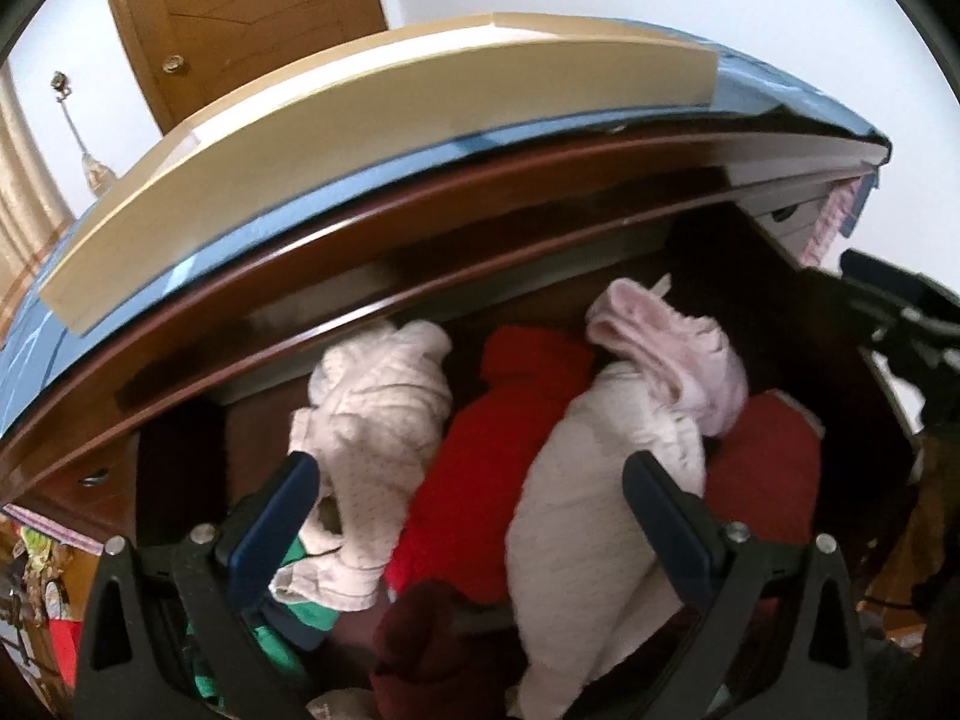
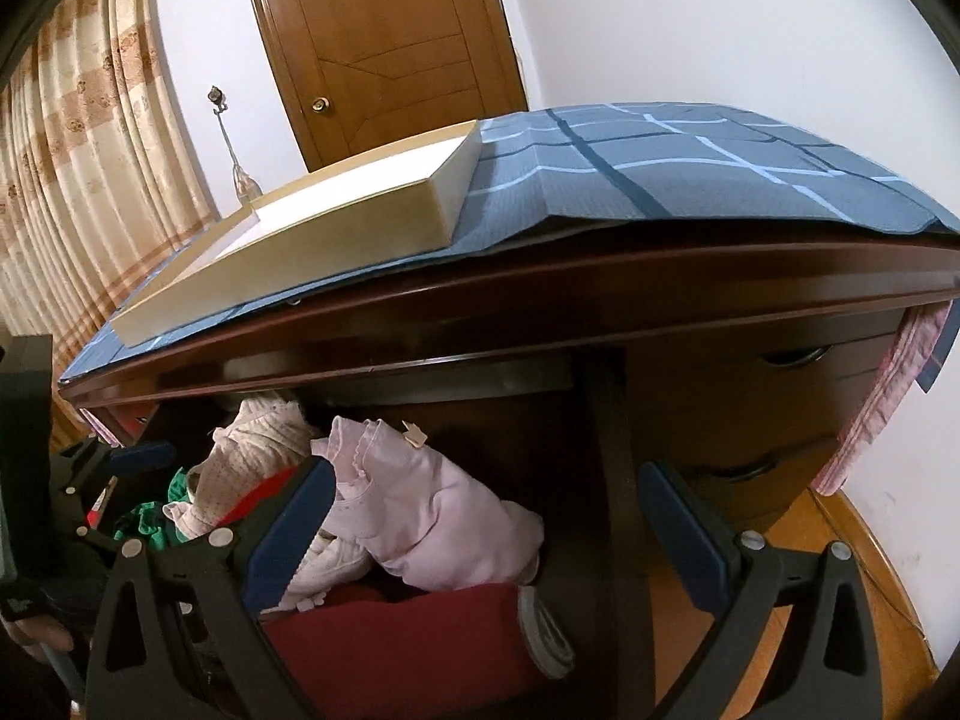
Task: Take underwear out of drawer
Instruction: 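Reach the left tool into the drawer toward the white dotted underwear, then close the left tool on the white dotted underwear while the right tool grasps pink underwear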
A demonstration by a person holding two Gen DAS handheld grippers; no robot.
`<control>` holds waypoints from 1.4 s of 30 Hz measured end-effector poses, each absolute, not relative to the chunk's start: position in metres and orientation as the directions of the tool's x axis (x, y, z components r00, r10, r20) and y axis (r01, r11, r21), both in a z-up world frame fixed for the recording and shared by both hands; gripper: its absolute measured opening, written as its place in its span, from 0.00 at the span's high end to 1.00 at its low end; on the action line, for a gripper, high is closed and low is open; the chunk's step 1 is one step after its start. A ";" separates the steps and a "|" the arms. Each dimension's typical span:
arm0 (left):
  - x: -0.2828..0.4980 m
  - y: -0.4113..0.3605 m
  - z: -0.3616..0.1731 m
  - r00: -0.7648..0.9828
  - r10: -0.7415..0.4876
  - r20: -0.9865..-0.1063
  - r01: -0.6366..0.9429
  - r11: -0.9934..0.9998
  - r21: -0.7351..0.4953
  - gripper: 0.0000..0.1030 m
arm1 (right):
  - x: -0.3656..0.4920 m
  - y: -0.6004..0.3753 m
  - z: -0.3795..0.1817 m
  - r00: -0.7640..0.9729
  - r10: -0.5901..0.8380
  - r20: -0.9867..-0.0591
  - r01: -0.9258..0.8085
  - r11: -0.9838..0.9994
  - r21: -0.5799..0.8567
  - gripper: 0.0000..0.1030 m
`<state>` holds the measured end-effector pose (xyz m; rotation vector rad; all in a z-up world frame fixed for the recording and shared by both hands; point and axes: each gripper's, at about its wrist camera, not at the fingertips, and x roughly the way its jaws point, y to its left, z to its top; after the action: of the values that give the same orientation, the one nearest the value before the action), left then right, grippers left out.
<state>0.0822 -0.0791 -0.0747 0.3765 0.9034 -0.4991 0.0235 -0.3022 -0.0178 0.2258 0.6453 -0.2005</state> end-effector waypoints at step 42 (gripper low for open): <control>0.093 -0.070 -0.083 0.291 -0.384 -0.876 0.594 0.790 -0.149 0.63 | 0.047 -0.303 -0.024 0.661 0.056 -0.748 0.111 0.979 0.171 0.08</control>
<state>0.0934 -0.0704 -0.0828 0.2211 1.0962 -0.6592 0.0474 -0.3026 -0.0243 0.2100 0.8500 -0.0317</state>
